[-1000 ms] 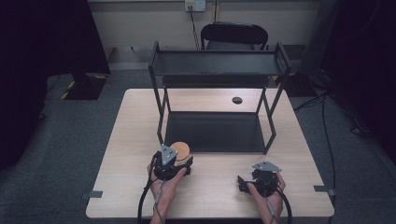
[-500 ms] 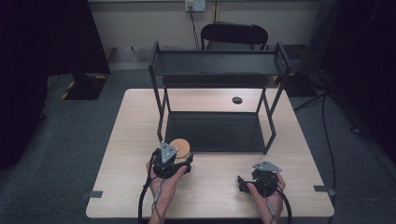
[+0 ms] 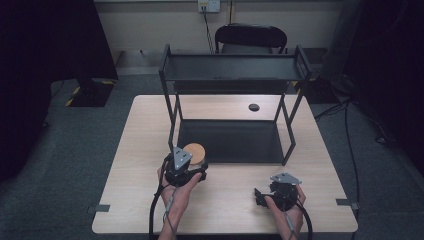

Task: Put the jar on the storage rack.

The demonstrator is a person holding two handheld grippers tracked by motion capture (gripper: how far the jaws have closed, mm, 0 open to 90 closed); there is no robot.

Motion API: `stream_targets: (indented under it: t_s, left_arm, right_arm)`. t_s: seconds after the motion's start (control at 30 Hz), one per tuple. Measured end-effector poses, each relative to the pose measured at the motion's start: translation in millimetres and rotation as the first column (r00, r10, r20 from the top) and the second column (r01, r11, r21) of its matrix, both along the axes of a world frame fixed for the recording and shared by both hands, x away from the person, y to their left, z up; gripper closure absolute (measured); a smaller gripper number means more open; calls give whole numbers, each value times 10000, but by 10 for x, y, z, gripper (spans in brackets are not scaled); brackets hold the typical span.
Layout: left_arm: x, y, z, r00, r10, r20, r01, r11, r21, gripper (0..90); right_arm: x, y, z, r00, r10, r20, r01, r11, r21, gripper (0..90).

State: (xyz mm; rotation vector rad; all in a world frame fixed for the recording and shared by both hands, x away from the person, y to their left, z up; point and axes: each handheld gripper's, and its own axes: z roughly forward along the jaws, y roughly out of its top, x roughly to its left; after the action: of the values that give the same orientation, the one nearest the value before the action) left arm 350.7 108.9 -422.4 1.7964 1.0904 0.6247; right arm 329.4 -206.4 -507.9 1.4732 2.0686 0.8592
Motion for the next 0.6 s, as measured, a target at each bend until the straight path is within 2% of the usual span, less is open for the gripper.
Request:
stream_targets:
  t_s: [0.27, 0.6]
  left_arm:
    - [41, -72, 108, 9998, -206, 46, 206, 9997, -138, 264]
    - [105, -191, 259, 9986, -455, 265, 452, 9989, 145, 264]
  right_arm:
    - [0, 0, 0, 10000, 4, 1, -4, 10000, -6, 9]
    - [0, 0, 0, 10000, 1, 1, -1, 10000, -1, 9]
